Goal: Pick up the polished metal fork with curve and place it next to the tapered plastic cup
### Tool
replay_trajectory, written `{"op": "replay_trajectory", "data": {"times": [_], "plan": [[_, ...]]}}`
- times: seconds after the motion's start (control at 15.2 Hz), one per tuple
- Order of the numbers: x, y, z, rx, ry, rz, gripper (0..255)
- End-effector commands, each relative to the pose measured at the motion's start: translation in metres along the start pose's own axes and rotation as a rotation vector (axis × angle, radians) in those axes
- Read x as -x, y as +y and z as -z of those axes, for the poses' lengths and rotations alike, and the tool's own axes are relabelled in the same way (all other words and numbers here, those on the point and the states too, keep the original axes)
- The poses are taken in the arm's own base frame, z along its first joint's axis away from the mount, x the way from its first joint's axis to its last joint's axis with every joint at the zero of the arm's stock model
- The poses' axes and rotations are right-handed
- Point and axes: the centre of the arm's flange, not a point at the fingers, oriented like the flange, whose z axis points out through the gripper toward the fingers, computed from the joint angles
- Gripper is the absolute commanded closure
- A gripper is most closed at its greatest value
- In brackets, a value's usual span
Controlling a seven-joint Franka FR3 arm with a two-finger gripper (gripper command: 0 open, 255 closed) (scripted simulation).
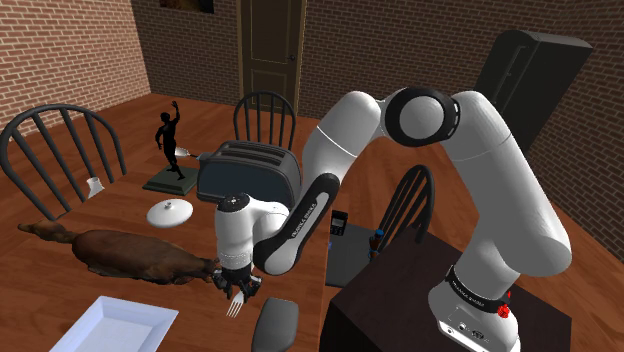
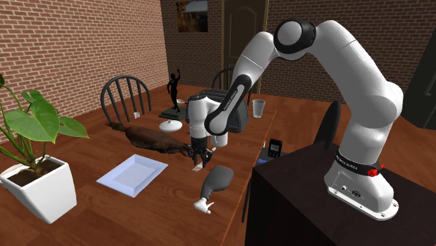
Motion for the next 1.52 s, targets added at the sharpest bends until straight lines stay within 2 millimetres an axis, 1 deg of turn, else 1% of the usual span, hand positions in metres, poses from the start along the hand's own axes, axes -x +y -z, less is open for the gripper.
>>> {"op": "replay_trajectory", "data": {"times": [0.0,0.2,1.45], "plan": [[0.0,0.003,-0.005,0.009,-0.001,0.0,255],[-0.001,0.002,-0.005,0.009,-0.001,0.0,255],[0.003,0.002,0.095,0.009,-0.001,0.0,255]]}}
